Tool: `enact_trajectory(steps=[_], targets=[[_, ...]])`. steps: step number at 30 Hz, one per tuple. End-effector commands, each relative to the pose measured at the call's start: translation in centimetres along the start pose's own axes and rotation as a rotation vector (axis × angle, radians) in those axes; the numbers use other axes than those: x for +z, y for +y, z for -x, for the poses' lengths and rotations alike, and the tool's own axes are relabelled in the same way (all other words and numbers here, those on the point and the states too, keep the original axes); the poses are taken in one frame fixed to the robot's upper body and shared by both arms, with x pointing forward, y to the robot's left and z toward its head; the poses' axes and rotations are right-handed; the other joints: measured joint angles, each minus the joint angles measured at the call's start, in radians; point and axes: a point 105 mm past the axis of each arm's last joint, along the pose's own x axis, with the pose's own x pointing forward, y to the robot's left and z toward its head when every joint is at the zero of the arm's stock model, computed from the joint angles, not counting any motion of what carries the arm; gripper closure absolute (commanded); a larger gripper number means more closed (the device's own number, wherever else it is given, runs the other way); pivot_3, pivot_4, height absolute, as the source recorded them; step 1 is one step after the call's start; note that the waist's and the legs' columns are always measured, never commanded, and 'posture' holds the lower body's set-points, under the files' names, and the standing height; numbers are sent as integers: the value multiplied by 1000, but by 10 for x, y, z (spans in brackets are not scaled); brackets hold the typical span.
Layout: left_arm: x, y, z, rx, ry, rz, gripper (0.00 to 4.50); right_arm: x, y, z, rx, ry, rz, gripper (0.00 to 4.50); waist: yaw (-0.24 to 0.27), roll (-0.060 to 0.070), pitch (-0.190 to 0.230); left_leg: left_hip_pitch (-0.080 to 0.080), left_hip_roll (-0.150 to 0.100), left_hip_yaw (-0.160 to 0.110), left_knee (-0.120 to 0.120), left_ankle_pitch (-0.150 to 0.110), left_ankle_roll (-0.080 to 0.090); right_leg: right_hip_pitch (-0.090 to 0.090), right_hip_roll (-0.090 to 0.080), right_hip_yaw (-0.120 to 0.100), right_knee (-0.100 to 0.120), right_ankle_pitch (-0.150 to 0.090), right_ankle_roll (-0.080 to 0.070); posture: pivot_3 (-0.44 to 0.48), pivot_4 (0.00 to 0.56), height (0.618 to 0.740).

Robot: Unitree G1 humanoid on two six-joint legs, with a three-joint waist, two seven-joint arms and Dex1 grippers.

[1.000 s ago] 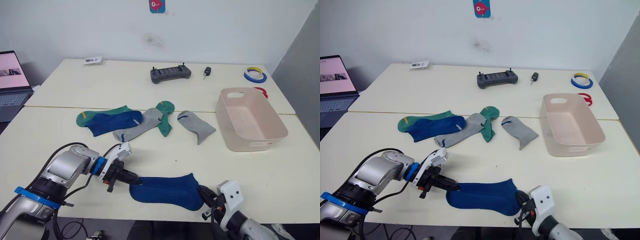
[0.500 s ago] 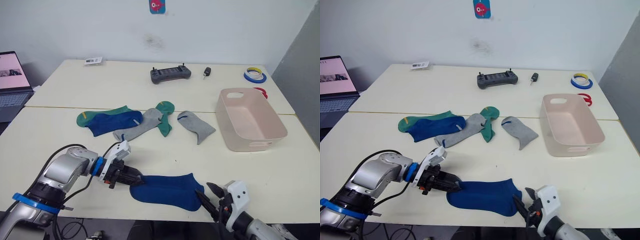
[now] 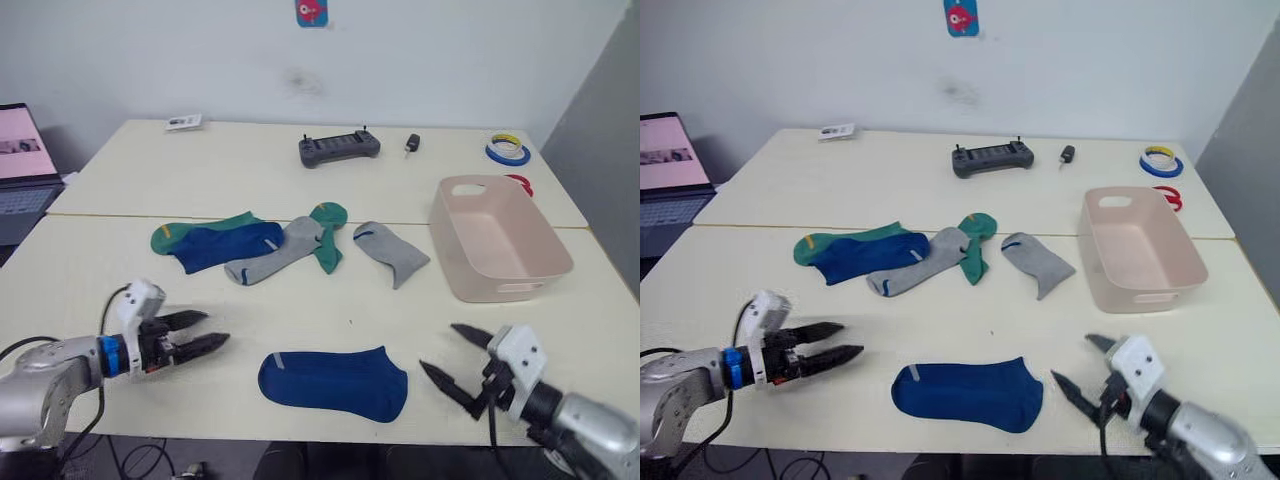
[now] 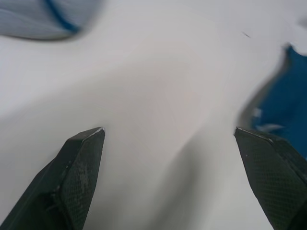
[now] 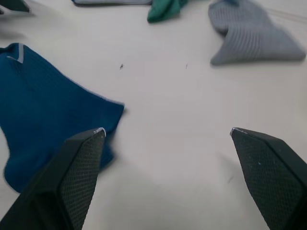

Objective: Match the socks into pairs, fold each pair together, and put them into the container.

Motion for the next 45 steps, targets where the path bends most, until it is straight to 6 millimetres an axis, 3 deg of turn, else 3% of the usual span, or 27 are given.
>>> enact_trajectory(steps=[1, 6, 11, 20, 25, 29, 33, 36, 45], targets=[[8, 14, 25, 185, -105, -43, 14, 14, -16, 1, 54, -13, 66, 0, 2, -1, 0, 0, -1, 0, 0, 0, 0, 0, 0, -1, 0, 0, 0, 0, 150, 740], [-15, 31, 58, 400, -154, 10, 14, 35, -31, -3, 121, -28, 145, 0, 2, -4, 1, 0, -1, 0, 0, 0, 0, 0, -1, 0, -1, 0, 0, 0, 150, 740], [-11, 37, 58, 468, -218, 62, 14, 45, -31, -12, 163, -48, 180, 0, 5, -4, 1, 0, -1, -1, 1, 0, 0, 2, -1, -2, -1, 0, 0, 0, 150, 740], [33, 52, 13, 435, -376, 313, 14, 78, -21, -29, 255, -62, 278, 0, 2, -4, 1, 0, -1, -2, 2, 0, 0, 2, -1, -3, 1, 1, 0, 0, 150, 740], [44, 82, -13, 518, -394, 389, 14, 79, -22, -35, 255, -35, 318, 0, 2, -5, 2, -1, -1, -3, 3, 0, 0, 2, 0, -4, 0, 1, 0, 0, 150, 740], [54, 85, -41, 466, -359, 384, 14, 80, -19, -38, 265, -38, 322, 0, 2, -6, 2, -2, -2, -2, 5, 0, 0, 1, -1, -4, 0, 1, 0, 0, 150, 740], [59, 94, -53, 491, -347, 404, 14, 81, -17, -38, 267, -46, 319, 0, 2, -6, 2, -2, -2, -2, 5, 0, 0, 1, -1, -4, 1, 1, 0, 0, 150, 740], [60, 96, -59, 487, -333, 401, 600, 80, -16, -38, 266, -44, 317, 0, 1, -6, 2, -2, -1, -2, 5, 0, 0, 1, -1, -4, 1, 1, 0, 0, 150, 740], [63, 96, -54, 473, -384, 395, 3446, 78, -14, -38, 262, -48, 311, 0, 0, -6, 2, -2, -1, -2, 5, 0, -1, 1, -1, -4, 1, 1, 0, 0, 150, 740]])
